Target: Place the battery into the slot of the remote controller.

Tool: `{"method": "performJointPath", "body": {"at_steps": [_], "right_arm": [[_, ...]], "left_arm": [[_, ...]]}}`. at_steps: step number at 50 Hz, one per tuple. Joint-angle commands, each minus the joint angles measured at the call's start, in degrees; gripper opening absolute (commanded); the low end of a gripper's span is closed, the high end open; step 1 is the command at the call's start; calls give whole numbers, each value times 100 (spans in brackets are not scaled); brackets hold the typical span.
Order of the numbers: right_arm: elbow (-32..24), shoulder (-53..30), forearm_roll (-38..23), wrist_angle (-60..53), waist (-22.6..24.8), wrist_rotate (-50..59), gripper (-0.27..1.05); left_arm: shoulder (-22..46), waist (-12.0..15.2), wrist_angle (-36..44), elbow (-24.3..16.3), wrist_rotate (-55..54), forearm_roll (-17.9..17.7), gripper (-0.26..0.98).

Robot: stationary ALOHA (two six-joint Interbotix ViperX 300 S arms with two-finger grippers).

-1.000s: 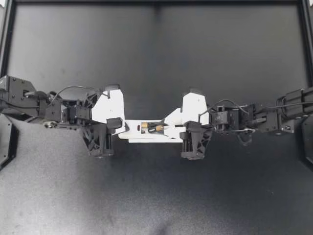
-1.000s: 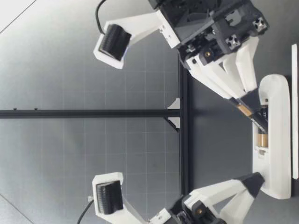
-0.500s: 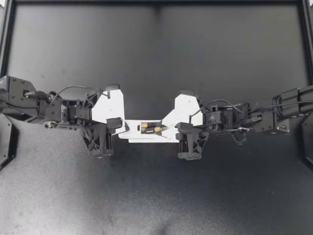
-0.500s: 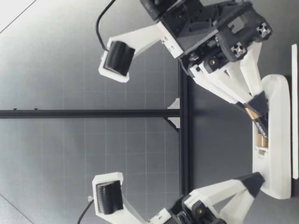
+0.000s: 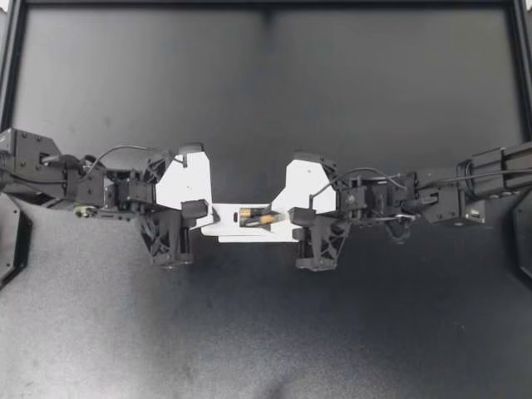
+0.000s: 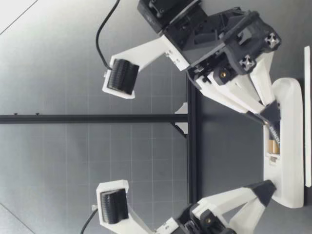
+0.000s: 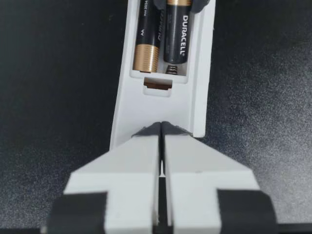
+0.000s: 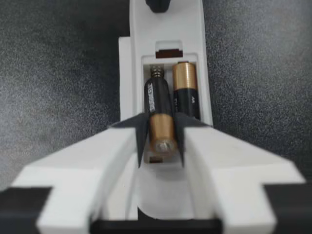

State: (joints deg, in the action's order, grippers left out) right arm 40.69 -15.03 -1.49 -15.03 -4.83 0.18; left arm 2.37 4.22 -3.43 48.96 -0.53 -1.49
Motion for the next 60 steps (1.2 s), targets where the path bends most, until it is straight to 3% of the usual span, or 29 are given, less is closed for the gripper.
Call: {"method": "performJointPath", "body": {"at_steps": [1,12,23,30,36,45,60], "right_arm": [[-123,158,-9,26,53,26,47],[-9,800,185,-44,62,325,48],[264,1459,598,-202,62,1863,47],[519,1644,721,-62,62,3445,34],[677,1705,756,-26,62,5106,12],[721,1652,765,149,79,6741,-7],[580,1072,721,237,70,7242,-13]], "left_arm": [[-44,18,-18,-26,-9,-9,-18],[-53,18,-18,-26,-9,-18,-18],[-53,18,-18,-35,-9,-70,-18],[-53,18,-18,-26,-9,-79,-18],[-53,18,-26,-44,-9,-79,-18],[-44,9,-26,-44,-9,-88,-18],[-18,9,-26,-35,-9,-97,-18]]}}
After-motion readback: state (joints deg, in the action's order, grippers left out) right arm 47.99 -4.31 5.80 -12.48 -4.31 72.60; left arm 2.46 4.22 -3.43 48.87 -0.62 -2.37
